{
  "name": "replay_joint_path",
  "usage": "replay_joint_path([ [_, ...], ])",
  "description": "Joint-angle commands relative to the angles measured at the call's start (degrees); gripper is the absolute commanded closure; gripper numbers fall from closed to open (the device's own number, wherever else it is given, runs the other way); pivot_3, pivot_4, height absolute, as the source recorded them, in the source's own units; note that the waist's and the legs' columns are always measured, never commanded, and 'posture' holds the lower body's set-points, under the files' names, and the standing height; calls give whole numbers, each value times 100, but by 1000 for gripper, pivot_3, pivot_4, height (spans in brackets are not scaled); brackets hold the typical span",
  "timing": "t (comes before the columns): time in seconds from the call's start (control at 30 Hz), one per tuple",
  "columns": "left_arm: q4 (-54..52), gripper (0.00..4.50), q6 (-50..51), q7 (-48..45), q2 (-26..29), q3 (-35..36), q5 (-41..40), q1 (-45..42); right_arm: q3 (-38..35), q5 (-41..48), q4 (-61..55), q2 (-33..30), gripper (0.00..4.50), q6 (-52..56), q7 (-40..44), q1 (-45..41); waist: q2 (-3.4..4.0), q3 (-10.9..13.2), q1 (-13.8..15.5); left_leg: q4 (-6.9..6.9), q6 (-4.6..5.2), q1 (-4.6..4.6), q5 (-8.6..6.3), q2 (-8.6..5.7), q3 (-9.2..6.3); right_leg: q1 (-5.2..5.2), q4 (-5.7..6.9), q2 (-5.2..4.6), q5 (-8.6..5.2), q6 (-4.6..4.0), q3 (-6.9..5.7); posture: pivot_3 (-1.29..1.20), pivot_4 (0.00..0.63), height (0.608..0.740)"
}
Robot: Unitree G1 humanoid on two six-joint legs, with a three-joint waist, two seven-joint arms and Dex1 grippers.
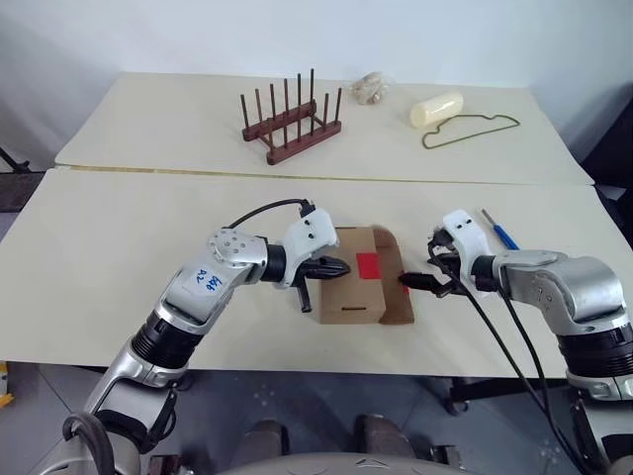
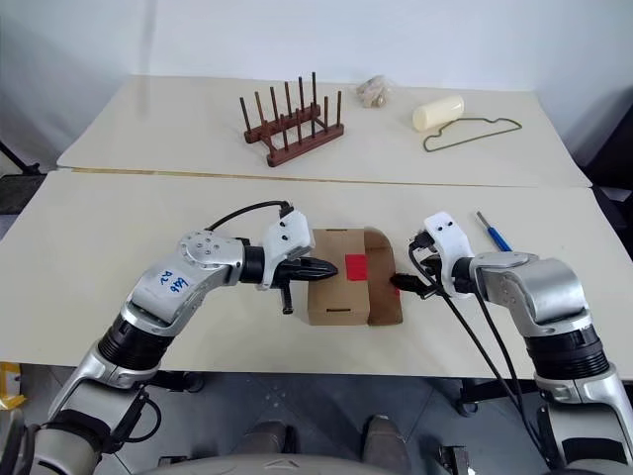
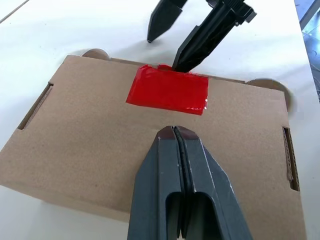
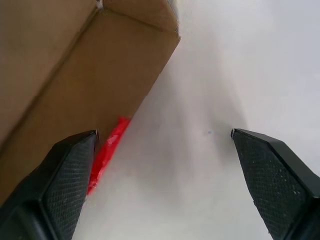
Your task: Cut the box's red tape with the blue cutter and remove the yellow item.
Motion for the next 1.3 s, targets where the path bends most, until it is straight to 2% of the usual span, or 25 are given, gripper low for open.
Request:
replay_joint_path([
  [0.03,126,4500,273,7,93,-184,123,200,427,-618,-311,-158,30,-882,126,87,3,2,-3,0,0,0,0,0,0,-1,0,0,0,0,0,0,150,740],
  [0.17,79,4500,321,7,131,-149,115,192,253,-654,-222,43,30,-1012,119,97,3,2,-2,-1,-1,0,1,0,1,-1,-1,1,0,0,0,0,150,740],
  [0.33,45,4500,351,-3,178,-88,113,166,-475,-176,631,-245,30,-753,786,-274,16,10,0,-2,-1,-3,1,0,2,0,-8,0,0,0,0,0,150,740],
  [0.47,59,4500,292,-18,177,-74,121,169,-798,793,1709,-599,30,697,2010,-975,35,21,-5,-5,-1,-3,1,2,2,3,-16,1,0,0,-1,0,150,740],
  [0.67,63,4500,256,-15,88,-81,117,166,-459,1375,2906,-510,30,1888,3141,-1563,38,23,-3,-5,-1,-4,1,5,3,3,-21,3,0,0,-3,0,150,740],
  [0.77,32,4500,262,-29,49,-106,104,161,-3,1020,3386,-391,30,1551,3344,-1577,40,24,-4,-5,-1,-4,0,4,3,3,-20,2,1,0,-3,0,150,740],
  [0.97,-51,4500,318,-53,134,-80,99,203,389,865,3815,-35,30,1263,3886,-1773,44,25,-9,-4,-3,-4,2,3,6,2,-20,3,2,2,-3,0,150,740],
  [1.07,-114,4500,373,-53,170,-60,80,218,456,690,4107,184,665,1154,3895,-1862,44,25,-18,-4,-5,-3,3,4,6,1,-17,4,2,2,-3,0,150,740],
  [1.27,-204,4500,455,-52,239,-24,72,257,633,469,4345,520,2667,1125,3952,-1932,45,25,-25,-5,-7,-4,2,4,6,-2,-17,4,2,2,-4,0,150,740],
  [1.3,-213,4500,464,-47,245,-23,72,259,673,403,4411,581,2667,1125,3896,-1945,45,25,-31,-6,-7,-4,2,5,6,-3,-17,4,2,2,-4,0,150,740],
])
